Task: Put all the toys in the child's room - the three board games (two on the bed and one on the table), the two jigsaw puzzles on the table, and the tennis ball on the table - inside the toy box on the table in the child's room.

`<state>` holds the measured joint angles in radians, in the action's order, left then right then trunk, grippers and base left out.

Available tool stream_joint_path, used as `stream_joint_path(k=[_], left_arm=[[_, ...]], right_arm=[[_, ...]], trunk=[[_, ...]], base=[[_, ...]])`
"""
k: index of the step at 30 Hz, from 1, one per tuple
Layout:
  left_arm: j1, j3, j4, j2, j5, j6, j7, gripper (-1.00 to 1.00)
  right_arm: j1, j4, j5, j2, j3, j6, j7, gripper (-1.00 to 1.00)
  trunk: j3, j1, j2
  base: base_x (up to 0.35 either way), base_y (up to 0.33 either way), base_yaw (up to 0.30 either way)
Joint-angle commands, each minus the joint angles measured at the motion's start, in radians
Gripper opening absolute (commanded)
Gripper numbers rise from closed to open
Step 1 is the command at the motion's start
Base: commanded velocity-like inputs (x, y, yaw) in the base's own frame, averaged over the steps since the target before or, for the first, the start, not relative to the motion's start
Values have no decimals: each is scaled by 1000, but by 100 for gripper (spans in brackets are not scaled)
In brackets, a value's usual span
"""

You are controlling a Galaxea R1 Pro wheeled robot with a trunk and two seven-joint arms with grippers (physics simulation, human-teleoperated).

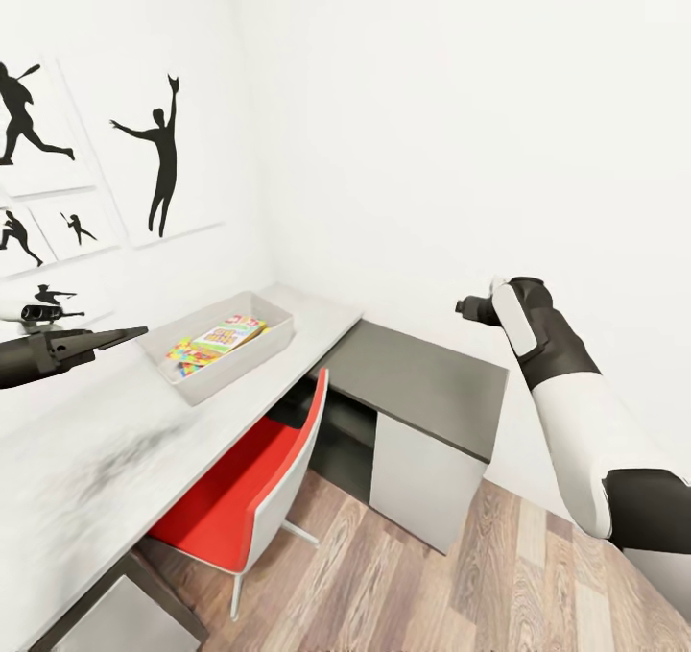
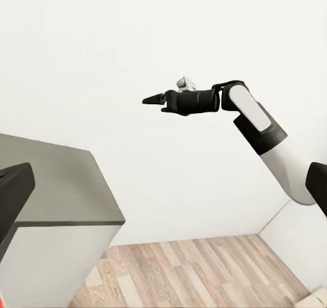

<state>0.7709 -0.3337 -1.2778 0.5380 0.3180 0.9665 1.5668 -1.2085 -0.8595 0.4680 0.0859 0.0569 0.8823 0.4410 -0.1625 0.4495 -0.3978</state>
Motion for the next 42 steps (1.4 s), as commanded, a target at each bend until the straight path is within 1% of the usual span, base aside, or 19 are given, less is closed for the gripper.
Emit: stream_joint_path(k=[1, 22, 26, 28, 29, 30, 31, 34, 35, 38, 39, 41, 42], left_arm=[[1, 0, 0, 0, 0, 11, 4, 100], [1, -1, 0, 0, -1, 11, 4, 100], [1, -1, 0, 0, -1, 11, 4, 100], [1, 0, 0, 0, -1, 11, 4, 100], [1, 0, 0, 0, -1, 11, 4, 100], [1, -1, 0, 0, -1, 11, 4, 100], [1, 0, 0, 0, -1, 11, 4, 100], [1, 0, 0, 0, -2, 11, 4, 100], [1, 0, 0, 0, -1, 11, 4, 100], [1, 0, 0, 0, -1, 11, 4, 100], [1, 0, 0, 0, -1, 11, 4, 100], [1, 0, 0, 0, -1, 11, 4, 100], [1, 0, 0, 0, -1, 11, 4, 100]], right_arm=[[0, 0, 11, 1, 4, 2, 10, 100], [6, 6, 11, 5, 0, 4, 9, 100], [36, 6, 9, 7, -23, 5, 10, 100], [64, 3, 8, 9, -49, 7, 11, 100], [71, 2, 7, 9, -56, 8, 11, 100], [85, 1, 6, 16, -67, 8, 12, 100], [98, 0, 7, 28, -75, 8, 12, 100], [130, -3, 8, 58, -84, 8, 12, 100], [150, -4, 8, 74, -86, 6, 10, 100], [189, -5, 8, 95, -90, 2, 9, 100], [219, -6, 8, 107, -96, -2, 9, 100], [251, -9, 9, 117, -104, -8, 9, 100], [286, -12, 9, 123, -117, -17, 9, 100]], trunk=[[-1, 1, -2], [23, 1, -2], [28, 1, -2], [30, 1, -2], [32, 1, -2], [33, 1, -2], [34, 1, -2], [38, 1, -2], [39, 1, -2], [42, 1, -2], [44, 1, -2], [46, 1, -2], [47, 1, -2]], base=[[-76, 104, -136], [-20, 12, -199], [-2, 0, -208], [-1, 0, -208], [-5, 0, -208], [-26, 0, -208], [-29, 0, -208], [-17, 0, -208], [-8, 0, -208], [-5, 0, -208], [-3, 0, -208], [-12, 0, -208], [-53, 0, -208]])
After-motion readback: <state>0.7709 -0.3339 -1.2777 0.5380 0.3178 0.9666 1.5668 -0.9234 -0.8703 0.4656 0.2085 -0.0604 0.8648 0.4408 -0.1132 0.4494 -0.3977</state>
